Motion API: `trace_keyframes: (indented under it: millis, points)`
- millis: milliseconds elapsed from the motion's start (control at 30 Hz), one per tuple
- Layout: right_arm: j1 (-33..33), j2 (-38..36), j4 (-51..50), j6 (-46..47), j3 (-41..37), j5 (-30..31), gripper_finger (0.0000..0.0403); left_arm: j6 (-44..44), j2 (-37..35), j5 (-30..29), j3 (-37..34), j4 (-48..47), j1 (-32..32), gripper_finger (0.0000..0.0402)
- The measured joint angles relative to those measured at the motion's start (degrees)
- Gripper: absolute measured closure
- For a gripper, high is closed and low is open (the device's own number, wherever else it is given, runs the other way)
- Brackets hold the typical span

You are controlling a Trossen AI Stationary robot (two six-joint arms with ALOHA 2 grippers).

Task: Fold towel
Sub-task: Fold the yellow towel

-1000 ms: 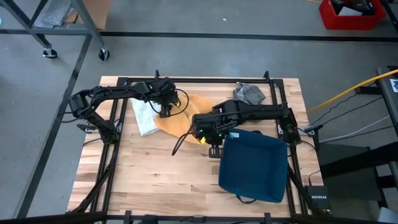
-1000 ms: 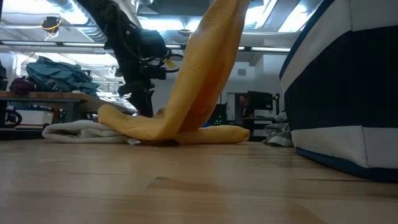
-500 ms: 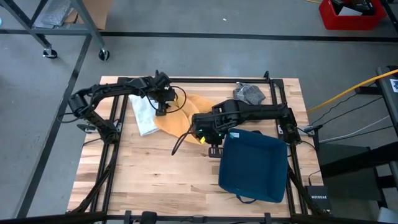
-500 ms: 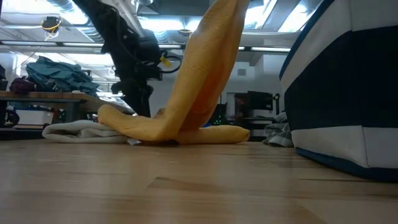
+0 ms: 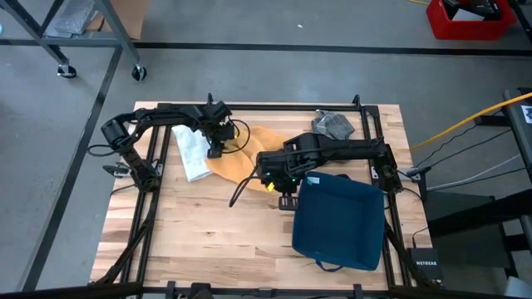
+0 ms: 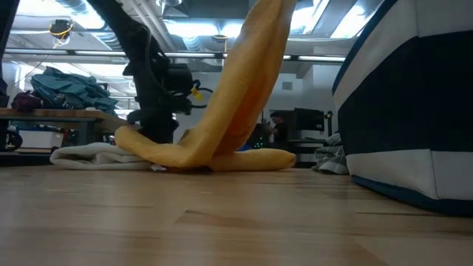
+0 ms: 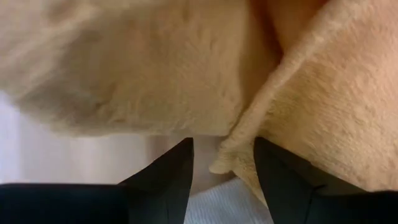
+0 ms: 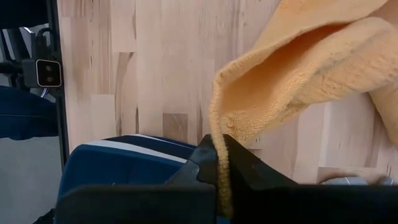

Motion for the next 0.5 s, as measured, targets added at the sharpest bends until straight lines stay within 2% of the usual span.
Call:
trace_keyframes:
  millis: [167,400,500]
  points:
    - [0.00,0.00,-0.01,-0.04,0.00,0.66,0.0394,2.62,-0.18,-0.04,0.00,-3.98,-0.24,0.0275]
    - [-0.02,0.00,0.00,-0.38,0.00,3.99,0.0392,-0.23,-0.64,-0.74,0.00,-4.87,-0.24,0.0383]
    - [-0.02,0.00,-0.01,-1.31,0.00,7.02,0.0392,-2.41,-0.64,-0.80,0.00,-5.02,-0.24,0.0392]
